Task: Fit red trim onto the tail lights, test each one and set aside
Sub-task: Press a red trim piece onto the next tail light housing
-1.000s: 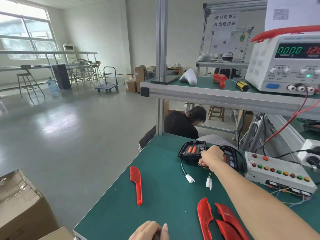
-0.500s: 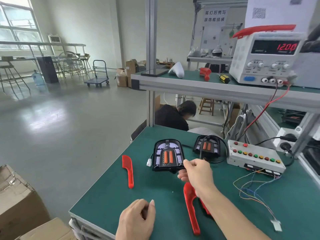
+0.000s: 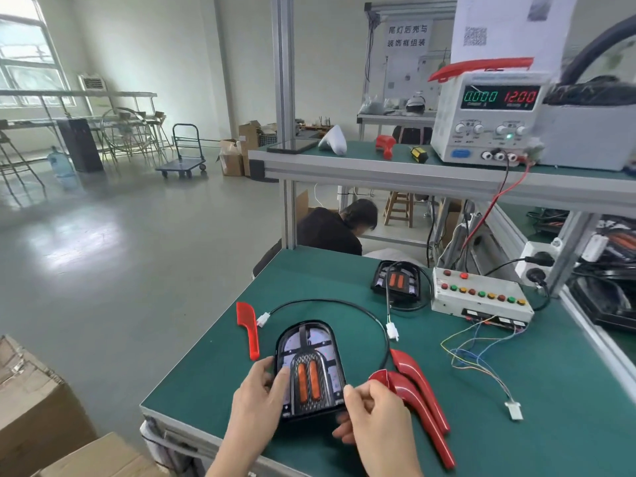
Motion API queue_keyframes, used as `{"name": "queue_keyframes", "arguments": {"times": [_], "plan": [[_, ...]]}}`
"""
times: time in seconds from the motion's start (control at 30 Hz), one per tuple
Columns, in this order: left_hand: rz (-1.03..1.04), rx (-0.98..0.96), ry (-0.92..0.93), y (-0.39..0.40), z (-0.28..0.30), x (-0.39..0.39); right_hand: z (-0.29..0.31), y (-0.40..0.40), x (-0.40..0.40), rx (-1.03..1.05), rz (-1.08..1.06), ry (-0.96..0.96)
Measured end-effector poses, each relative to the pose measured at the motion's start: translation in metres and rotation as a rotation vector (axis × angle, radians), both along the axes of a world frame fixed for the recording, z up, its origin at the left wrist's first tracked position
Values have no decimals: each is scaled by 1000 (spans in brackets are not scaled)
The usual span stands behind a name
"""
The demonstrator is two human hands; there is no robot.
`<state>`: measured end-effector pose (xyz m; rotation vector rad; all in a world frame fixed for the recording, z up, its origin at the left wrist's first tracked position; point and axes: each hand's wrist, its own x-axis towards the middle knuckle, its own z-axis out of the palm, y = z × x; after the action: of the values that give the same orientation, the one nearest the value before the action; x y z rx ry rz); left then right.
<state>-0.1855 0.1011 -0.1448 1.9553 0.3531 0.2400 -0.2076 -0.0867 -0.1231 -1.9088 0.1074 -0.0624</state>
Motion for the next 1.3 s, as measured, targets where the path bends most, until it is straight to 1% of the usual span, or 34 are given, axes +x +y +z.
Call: {"name": "queue_keyframes", "arguments": {"times": [0.1,0.17,0.2,0.3,0.37,0.43,0.5,0.57,0.7,0.83,0.9,1.0,1.17,1.3], "plan": [[-46,-7,43,1,-1,5,-1,3,-11,-15,1,-5],[-39,0,46,-2,-1,5,-5,2,-17,-81,6,-46],[-21,-5,44,-4,0,5,-7,1,-20,-142,-6,-96],[26,-3,41,-6,0,7,-17,-5,-26,-413,-115,-368],[22,-24,52,-5,-1,8,-21,-12,-28,-615,-146,-480],[12,-54,66,-5,0,8,-24,-21,-27,-811,-115,-510],[7,-61,72,-5,0,8,-27,-30,-25,-908,-87,-427],[5,-53,74,-5,1,7,-29,-35,-22,-939,-81,-354],[-14,-22,67,-8,6,4,-29,-49,-11,-918,-156,-308],[-99,19,65,-21,12,3,-35,-78,0,-930,-213,-195],[-141,32,71,-31,13,3,-37,-94,7,-960,-238,-170],[-175,56,78,-50,14,3,-33,-113,15,-952,-275,-127],[-187,38,109,-72,13,-3,-33,-129,16,-902,-252,-151],[-231,49,144,-80,10,-10,-37,-134,12,-903,-237,-218]]}}
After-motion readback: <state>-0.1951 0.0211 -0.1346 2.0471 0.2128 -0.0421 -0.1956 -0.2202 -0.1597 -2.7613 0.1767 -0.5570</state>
